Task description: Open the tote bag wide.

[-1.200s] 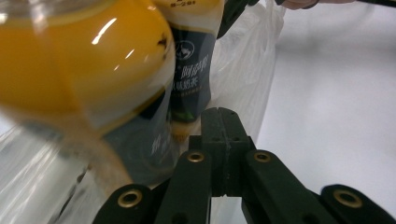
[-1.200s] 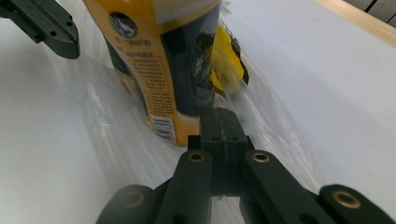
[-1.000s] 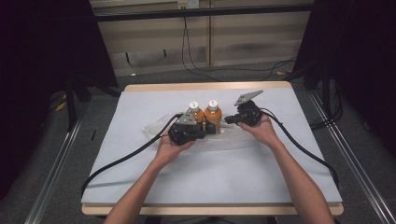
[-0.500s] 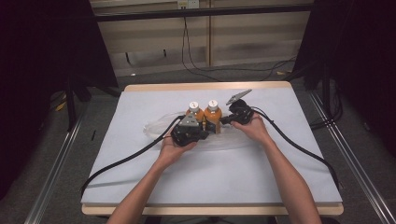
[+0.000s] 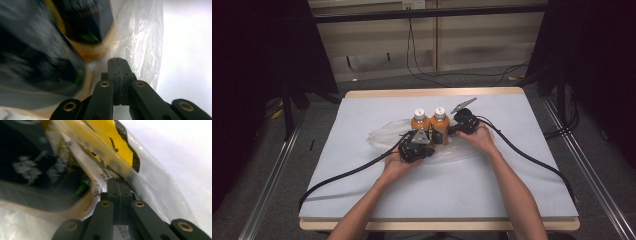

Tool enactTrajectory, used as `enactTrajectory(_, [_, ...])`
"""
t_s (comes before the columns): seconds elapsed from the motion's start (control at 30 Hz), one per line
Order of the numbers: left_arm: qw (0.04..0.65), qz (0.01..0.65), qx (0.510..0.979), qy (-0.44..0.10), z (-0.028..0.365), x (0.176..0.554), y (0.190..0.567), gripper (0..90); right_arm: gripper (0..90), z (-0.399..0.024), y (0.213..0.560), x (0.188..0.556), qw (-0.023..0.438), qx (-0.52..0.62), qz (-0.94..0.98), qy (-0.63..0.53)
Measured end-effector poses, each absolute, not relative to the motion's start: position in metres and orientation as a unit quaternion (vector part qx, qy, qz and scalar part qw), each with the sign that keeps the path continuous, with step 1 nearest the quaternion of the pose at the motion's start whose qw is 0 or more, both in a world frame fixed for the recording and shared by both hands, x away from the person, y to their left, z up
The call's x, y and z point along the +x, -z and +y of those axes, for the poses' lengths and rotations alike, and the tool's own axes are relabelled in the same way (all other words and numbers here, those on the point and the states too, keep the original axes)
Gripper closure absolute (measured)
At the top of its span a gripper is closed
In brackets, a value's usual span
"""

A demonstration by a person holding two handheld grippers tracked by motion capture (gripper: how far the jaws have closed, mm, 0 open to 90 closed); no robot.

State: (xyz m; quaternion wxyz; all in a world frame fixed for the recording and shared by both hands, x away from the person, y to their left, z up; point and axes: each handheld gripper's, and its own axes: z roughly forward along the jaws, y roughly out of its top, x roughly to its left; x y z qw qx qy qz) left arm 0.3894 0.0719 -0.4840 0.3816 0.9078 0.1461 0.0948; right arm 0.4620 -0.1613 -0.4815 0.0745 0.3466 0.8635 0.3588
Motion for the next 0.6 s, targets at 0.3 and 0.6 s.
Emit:
enactTrajectory(0.3, [0.366, 0.124, 0.918, -0.085, 0.072, 0.383, 0.481, 90.0, 90.0, -0.162, 0.482, 0.468, 0.077, 0.371, 0.854, -0.356])
enactTrajectory(0.6, [0.373, 0.114, 0.919, -0.060, 0.074, 0.372, 0.482, 90.0, 90.0, -0.153, 0.480, 0.477, 0.103, 0.384, 0.856, -0.331])
